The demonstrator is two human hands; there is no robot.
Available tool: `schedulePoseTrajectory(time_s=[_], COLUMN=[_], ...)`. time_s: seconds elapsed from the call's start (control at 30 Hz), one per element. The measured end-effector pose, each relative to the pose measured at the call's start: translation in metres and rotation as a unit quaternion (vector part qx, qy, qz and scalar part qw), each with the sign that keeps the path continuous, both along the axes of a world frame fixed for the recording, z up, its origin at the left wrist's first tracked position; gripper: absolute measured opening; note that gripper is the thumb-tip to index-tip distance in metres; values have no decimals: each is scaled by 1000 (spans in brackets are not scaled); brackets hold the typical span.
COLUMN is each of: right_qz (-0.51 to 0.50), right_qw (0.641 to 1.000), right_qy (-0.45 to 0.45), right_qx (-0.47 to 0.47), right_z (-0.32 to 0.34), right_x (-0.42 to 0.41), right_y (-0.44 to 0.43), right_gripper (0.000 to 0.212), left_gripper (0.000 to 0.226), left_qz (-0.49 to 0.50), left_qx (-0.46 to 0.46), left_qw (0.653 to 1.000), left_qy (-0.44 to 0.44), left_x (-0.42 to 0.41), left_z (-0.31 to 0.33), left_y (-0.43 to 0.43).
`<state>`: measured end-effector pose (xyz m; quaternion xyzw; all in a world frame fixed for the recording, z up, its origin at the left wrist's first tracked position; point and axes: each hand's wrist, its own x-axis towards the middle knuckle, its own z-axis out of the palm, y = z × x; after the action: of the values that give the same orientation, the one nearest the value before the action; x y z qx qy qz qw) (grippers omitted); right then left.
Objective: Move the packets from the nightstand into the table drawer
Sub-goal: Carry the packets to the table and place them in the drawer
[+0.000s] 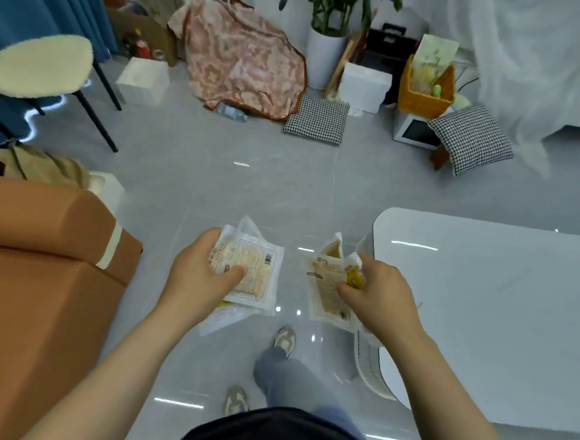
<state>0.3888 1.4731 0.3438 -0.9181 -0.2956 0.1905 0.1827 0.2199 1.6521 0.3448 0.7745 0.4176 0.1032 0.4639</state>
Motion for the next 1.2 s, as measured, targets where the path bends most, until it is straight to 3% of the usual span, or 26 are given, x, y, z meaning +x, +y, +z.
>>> schedulePoseTrajectory(time_s=[0.27, 0.37, 0.6, 0.73, 0.8, 1.2], right_qz=[-54, -62, -122, -156, -178, -350], right_qw=[998, 998, 992, 987, 983, 936], right_qy=[24, 30, 33, 46, 40, 48], right_qx=[8, 6, 17, 13, 4, 7], right_z=[-23, -20, -10, -16, -23, -25], right_x=[104, 148, 245, 291, 315, 438], right_y=[59, 76, 112, 136, 149, 228], right_gripper=[12, 2, 21, 14, 6, 2], left_gripper=[29, 31, 32, 31, 32, 29], left_qz=[-72, -97, -153, -192, -220, -406], left_qx=[21, 25, 30, 26, 21, 33], left_qw=[997, 994, 987, 981, 975, 912], left_qy=[33, 44, 30, 22, 24, 46], left_x=[128, 180, 296, 362, 397, 606], left_z=[-12, -9, -4, -5, -9, -2], left_y=[76, 97, 147, 179, 196, 296])
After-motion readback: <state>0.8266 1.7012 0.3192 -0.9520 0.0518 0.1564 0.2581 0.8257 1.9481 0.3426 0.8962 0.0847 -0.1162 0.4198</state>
